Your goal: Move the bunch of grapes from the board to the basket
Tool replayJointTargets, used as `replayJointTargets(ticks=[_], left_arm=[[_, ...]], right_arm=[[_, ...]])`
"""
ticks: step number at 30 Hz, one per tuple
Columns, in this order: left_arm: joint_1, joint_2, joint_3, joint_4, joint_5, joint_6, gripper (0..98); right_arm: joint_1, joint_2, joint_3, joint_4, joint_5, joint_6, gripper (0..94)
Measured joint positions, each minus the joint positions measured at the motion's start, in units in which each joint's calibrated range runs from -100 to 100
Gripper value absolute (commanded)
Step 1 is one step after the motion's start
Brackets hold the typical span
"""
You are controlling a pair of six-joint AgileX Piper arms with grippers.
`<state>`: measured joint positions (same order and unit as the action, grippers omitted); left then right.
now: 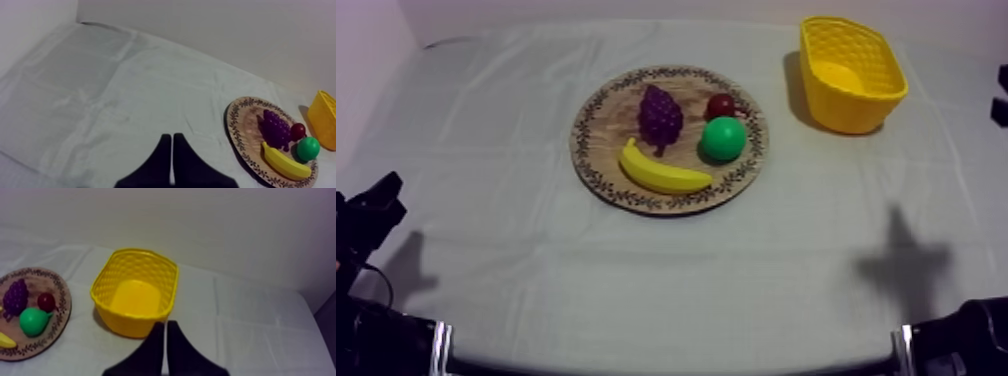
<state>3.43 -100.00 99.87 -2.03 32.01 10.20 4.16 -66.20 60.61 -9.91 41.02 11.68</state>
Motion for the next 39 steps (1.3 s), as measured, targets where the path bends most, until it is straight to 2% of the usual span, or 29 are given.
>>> replayJointTargets(ticks=[5,15,20,39], left_arm=[[0.0,0.0,0.0,0.00,0.0,0.0,0.1],[0.0,0.0,0.0,0.00,0.0,0.0,0.1],[0.0,0.0,0.0,0.00,0.0,0.0,0.1],[0.0,0.0,0.0,0.00,0.0,0.0,0.1]], right_arm=[[-1.3,6.1,-7.5,0.8,-0.1,-1.2,0.2],[-4.6,16.2,-18.3,0.8,-1.4,-0.2,0.2],[-7.5,20.8,-21.0,2.3,-2.4,-1.0,0.2],[-18.7,33.8,-33.2,4.1,-2.2,-3.7,0.2]])
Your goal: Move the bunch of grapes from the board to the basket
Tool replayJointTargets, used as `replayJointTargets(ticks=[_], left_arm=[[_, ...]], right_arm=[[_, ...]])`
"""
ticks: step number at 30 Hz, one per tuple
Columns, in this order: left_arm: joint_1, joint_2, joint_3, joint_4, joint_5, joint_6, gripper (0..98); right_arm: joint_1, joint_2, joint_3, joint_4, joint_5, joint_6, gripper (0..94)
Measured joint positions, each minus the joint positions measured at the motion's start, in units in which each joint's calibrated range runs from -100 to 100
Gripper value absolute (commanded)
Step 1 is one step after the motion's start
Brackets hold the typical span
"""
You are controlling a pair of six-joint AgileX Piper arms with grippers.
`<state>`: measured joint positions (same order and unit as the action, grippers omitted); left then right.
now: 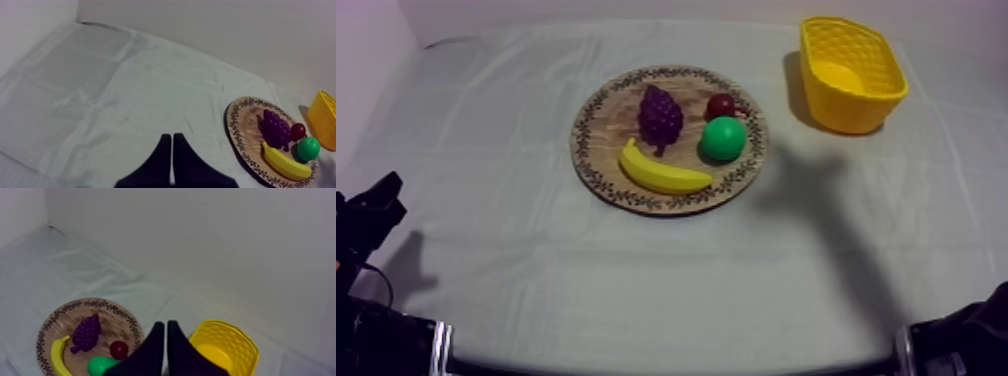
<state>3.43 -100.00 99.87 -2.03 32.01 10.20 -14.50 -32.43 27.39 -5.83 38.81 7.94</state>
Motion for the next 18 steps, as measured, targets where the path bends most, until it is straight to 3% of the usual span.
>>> replayJointTargets(ticks=[18], left_arm=[[0.0,0.0,0.0,0.00,0.0,0.0,0.1]], right_arm=[[-7.3,15.2,-14.5,6.7,6.2,-5.9,0.2]])
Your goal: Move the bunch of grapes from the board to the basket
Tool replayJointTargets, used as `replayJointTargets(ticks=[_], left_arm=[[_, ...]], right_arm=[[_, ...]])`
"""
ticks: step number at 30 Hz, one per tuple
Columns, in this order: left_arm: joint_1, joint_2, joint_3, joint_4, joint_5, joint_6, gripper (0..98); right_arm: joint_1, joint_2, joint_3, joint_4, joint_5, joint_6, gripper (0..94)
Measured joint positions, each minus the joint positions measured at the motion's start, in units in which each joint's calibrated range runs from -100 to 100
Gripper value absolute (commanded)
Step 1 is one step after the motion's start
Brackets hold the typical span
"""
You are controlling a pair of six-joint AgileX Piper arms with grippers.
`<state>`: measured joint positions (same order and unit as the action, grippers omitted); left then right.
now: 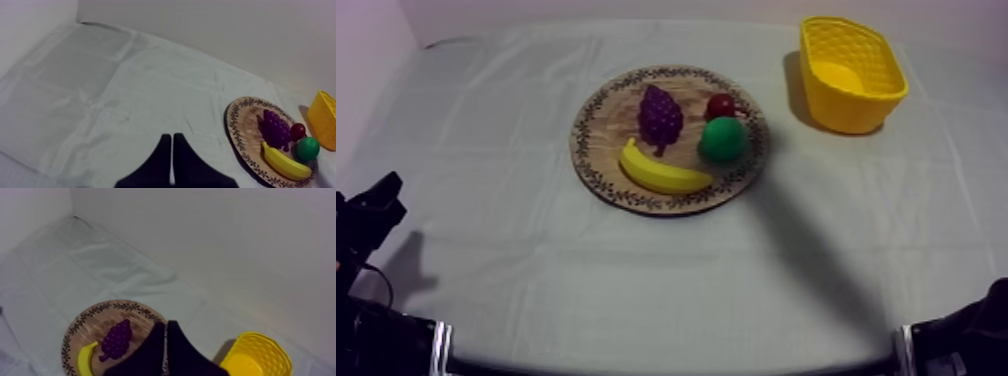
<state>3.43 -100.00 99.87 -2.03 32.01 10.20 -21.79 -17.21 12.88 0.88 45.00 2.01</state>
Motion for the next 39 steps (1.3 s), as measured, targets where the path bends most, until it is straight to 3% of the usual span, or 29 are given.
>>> replayJointTargets(ticks=[15,32,39], left_arm=[[0.0,0.0,0.0,0.00,0.0,0.0,0.1],[0.0,0.0,0.0,0.00,0.0,0.0,0.1],[0.0,0.0,0.0,0.00,0.0,0.0,0.1]], right_arm=[[-3.7,14.6,-16.6,3.4,6.0,-4.7,0.2],[-5.5,27.6,-35.1,4.7,13.6,-7.9,0.2],[-6.8,31.3,-40.6,4.6,22.5,-11.7,0.3]])
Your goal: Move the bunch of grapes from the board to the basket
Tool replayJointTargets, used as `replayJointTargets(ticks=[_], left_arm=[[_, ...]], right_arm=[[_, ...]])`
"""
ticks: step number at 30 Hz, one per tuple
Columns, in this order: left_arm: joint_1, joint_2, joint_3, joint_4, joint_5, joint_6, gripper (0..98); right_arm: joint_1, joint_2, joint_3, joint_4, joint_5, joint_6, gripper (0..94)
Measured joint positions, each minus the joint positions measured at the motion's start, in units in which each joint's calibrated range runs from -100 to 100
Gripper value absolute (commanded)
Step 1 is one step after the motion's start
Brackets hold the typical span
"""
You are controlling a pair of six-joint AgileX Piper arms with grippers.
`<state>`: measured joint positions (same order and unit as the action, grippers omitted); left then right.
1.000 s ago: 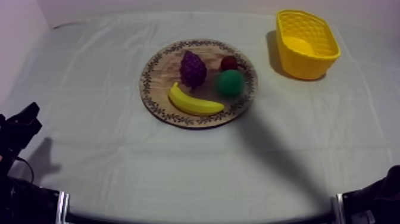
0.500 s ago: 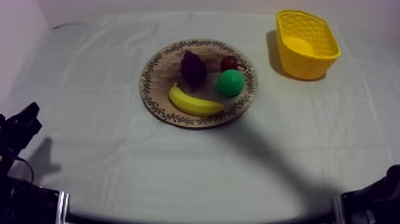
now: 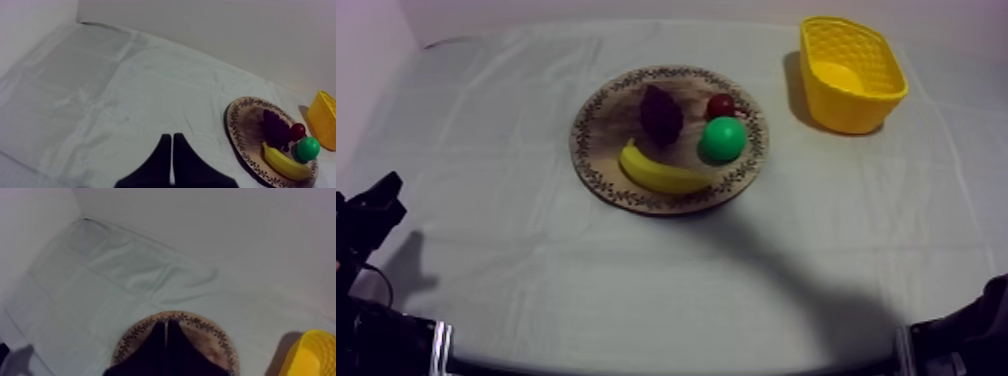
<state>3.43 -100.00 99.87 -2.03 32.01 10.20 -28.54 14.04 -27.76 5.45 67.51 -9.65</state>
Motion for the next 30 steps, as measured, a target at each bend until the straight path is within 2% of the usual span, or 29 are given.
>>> replayJointTargets(ticks=[12,16,24,30], left_arm=[[0.0,0.0,0.0,0.00,0.0,0.0,0.1],[0.0,0.0,0.0,0.00,0.0,0.0,0.1],[0.0,0.0,0.0,0.00,0.0,0.0,0.1],[0.0,0.0,0.0,0.00,0.0,0.0,0.1]], right_arm=[[-0.1,5.4,-12.5,-2.2,20.2,-7.4,0.4],[-0.4,7.1,-16.6,-1.9,25.3,-8.9,0.4],[-0.5,8.3,-16.9,-0.7,25.9,-9.1,0.4],[-0.4,8.3,-14.1,-0.6,23.6,-9.1,1.9]])
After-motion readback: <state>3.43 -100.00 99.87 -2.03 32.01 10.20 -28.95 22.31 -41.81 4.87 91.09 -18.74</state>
